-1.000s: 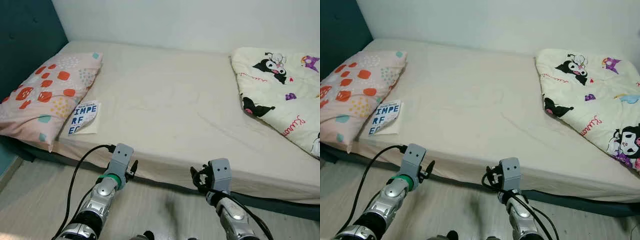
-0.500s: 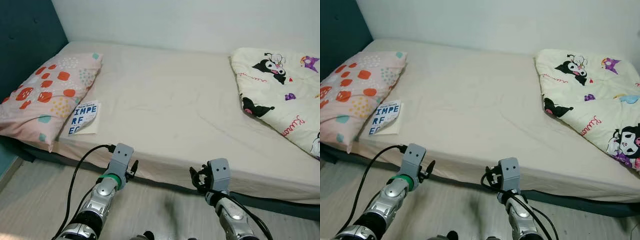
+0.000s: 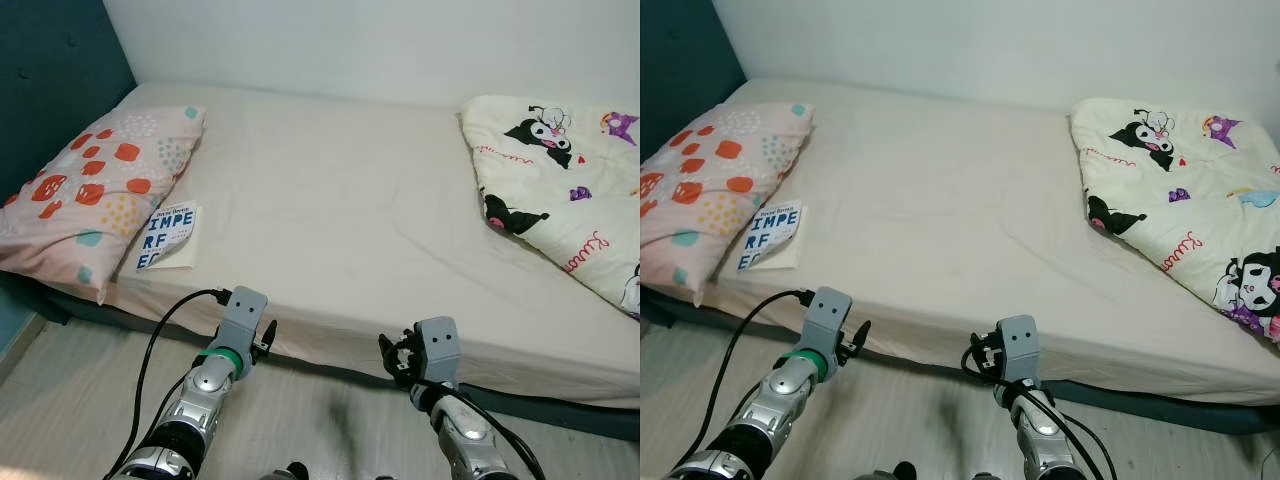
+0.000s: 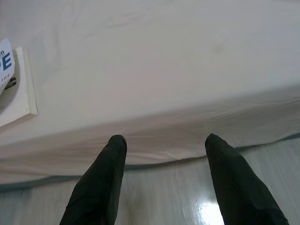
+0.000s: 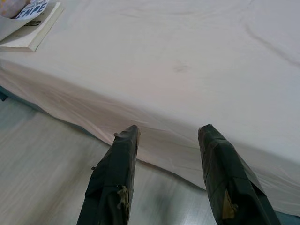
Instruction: Clean up the room
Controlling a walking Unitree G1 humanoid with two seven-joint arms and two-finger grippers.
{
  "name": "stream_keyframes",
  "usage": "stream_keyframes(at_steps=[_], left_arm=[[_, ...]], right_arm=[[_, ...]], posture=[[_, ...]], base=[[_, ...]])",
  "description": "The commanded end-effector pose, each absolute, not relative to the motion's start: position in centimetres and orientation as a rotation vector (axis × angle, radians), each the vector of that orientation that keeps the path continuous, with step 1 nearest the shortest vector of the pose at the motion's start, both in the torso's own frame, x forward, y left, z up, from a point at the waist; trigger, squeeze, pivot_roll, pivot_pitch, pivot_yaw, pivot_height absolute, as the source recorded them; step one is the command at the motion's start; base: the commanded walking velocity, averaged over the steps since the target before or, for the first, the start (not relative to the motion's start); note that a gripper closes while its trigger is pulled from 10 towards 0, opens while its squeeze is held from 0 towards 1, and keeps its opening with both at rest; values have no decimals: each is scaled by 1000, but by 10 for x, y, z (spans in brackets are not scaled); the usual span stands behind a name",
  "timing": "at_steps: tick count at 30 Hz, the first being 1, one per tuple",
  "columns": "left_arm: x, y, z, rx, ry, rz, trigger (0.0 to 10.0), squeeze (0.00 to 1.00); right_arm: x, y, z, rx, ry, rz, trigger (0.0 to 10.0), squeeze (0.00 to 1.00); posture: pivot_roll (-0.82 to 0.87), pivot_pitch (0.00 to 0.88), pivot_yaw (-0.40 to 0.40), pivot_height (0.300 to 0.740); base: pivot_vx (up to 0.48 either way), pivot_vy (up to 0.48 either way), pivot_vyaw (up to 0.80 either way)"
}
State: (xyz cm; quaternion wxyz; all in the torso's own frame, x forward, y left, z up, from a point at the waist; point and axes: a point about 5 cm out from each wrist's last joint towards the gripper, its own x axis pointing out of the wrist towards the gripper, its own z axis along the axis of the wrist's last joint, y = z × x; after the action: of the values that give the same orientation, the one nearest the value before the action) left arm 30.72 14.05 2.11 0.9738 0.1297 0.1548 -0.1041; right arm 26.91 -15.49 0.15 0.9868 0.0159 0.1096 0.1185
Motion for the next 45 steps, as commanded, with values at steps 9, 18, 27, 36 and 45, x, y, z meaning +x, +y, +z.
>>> stream_keyframes(at_steps=[9, 18, 27, 36, 45], left_arm=[[303, 142, 18, 283, 311, -224, 10000, 0], [303, 142, 18, 285, 312, -222, 10000, 0], [303, 141, 18, 285, 314, -223, 10000, 0], [303, 140, 17, 284, 316, -225, 10000, 0], [302, 139, 16, 282, 321, -223, 10000, 0]], right_arm=[[265, -152, -2, 46, 232, 239, 10000, 0], [266, -152, -2, 45, 233, 238, 10000, 0], [266, -153, -2, 42, 234, 240, 10000, 0], [265, -154, -3, 38, 237, 241, 10000, 0], [264, -154, -3, 32, 242, 247, 10000, 0]], posture=[[-19, 48, 58, 740], [-19, 46, 58, 740], [-20, 45, 58, 740], [-21, 43, 55, 740], [-24, 41, 52, 740]], base=[[0, -460, 0], [0, -419, 0], [0, -355, 0], [0, -307, 0], [0, -235, 0]])
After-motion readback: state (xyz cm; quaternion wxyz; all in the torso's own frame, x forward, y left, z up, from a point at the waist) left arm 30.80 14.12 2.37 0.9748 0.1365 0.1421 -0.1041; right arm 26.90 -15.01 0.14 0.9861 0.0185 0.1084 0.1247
